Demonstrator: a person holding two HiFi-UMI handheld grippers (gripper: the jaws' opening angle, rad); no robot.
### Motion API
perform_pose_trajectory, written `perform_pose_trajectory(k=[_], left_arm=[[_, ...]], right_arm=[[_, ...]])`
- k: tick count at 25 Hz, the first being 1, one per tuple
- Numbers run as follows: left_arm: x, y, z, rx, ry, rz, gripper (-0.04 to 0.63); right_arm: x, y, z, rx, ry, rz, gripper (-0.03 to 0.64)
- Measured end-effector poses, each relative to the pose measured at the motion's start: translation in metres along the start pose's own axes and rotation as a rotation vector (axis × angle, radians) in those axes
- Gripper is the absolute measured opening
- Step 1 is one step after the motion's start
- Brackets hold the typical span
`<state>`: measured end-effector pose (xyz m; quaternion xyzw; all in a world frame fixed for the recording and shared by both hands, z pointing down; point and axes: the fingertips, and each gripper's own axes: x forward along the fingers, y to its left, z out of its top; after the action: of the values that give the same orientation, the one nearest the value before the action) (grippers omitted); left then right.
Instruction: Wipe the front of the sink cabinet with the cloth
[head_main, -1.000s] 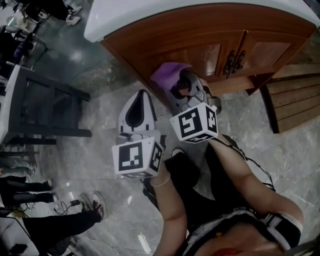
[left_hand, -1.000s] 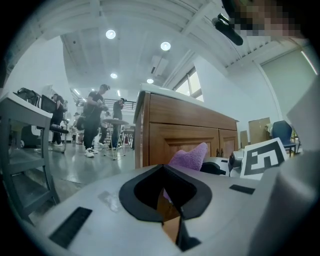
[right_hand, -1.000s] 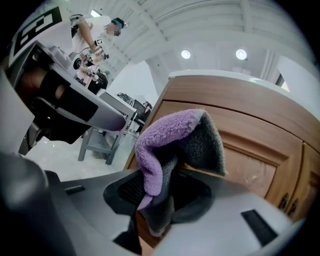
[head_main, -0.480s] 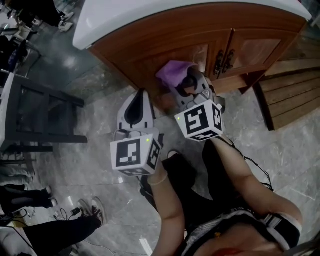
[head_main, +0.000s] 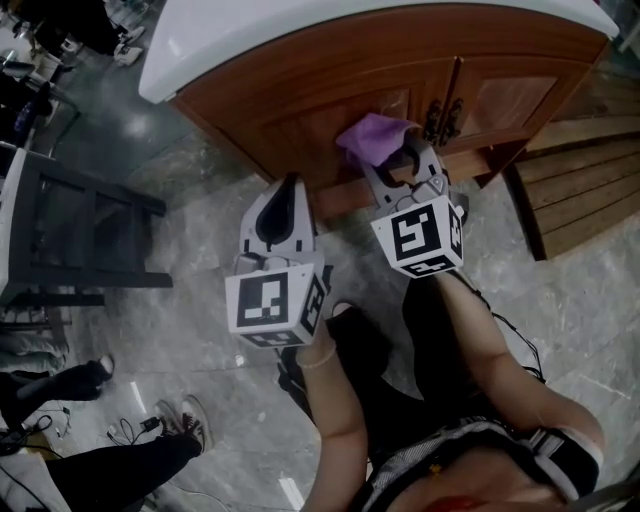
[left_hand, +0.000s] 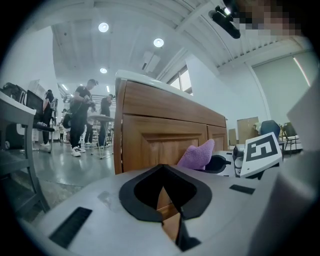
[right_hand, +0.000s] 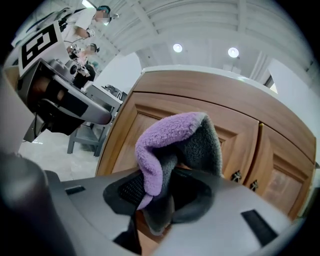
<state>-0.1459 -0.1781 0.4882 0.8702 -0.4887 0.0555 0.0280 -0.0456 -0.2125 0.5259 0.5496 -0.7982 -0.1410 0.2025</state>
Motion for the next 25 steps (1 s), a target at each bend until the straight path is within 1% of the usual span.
perform_pose_trajectory(k=[8, 13, 16, 25], left_arm=[[0.004, 0.0, -0.002, -0.001, 0.009, -0.003, -0.003], [0.006, -0.001, -0.002, -0.001, 0.008, -0.008, -0.003], [0.005, 0.004, -0.003, -0.007, 0.014, 0.004, -0.003], [-0.001, 0.016, -0.01, -0.007, 0.042, 0.035, -0.003]], right_arm=[[-0.011, -0.025, -0.015, -0.003, 0.043, -0.058, 0.169], [-0.02, -0.044, -0.026, -0.004, 0.073, -0.113, 0.169], [-0.021, -0.047, -0.028, 0.02, 0.066, -0.114, 0.169], [-0.021, -0.047, -0.028, 0.03, 0.05, -0.114, 0.169]])
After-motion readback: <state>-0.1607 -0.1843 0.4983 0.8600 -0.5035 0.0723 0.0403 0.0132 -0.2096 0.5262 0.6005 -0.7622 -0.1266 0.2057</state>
